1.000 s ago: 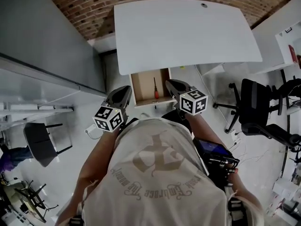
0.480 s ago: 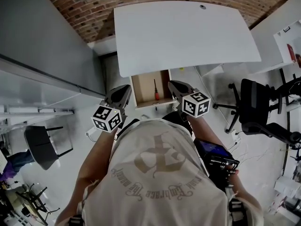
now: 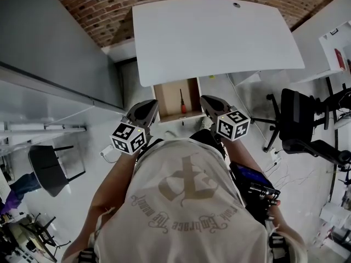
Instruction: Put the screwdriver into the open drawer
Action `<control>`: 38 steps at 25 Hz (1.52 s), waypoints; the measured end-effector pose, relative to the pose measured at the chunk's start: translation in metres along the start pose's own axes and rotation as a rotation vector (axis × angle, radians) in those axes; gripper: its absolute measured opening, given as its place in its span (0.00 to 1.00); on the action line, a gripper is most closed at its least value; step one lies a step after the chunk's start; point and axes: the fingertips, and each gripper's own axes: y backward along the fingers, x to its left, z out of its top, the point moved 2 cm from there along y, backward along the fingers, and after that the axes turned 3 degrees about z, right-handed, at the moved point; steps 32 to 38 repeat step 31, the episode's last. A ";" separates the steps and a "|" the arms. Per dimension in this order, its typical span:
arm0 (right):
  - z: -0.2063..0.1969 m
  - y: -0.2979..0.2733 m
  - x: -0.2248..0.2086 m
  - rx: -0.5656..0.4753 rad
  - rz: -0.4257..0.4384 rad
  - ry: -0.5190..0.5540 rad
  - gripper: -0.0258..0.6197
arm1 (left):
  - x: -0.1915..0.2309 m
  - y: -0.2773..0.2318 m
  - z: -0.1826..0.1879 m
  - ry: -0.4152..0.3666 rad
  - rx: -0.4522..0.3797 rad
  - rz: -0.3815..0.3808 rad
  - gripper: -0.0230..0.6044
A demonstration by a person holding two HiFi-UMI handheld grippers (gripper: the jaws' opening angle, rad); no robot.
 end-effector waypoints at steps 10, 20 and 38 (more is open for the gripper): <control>-0.012 0.004 0.008 0.020 0.017 0.044 0.07 | -0.001 0.007 -0.023 0.016 0.035 0.021 0.07; -0.015 0.003 0.005 0.047 0.015 0.057 0.07 | -0.005 0.006 -0.041 0.075 0.071 0.037 0.07; -0.016 -0.001 0.000 0.058 0.037 0.075 0.07 | -0.013 0.000 -0.054 0.071 0.073 0.035 0.07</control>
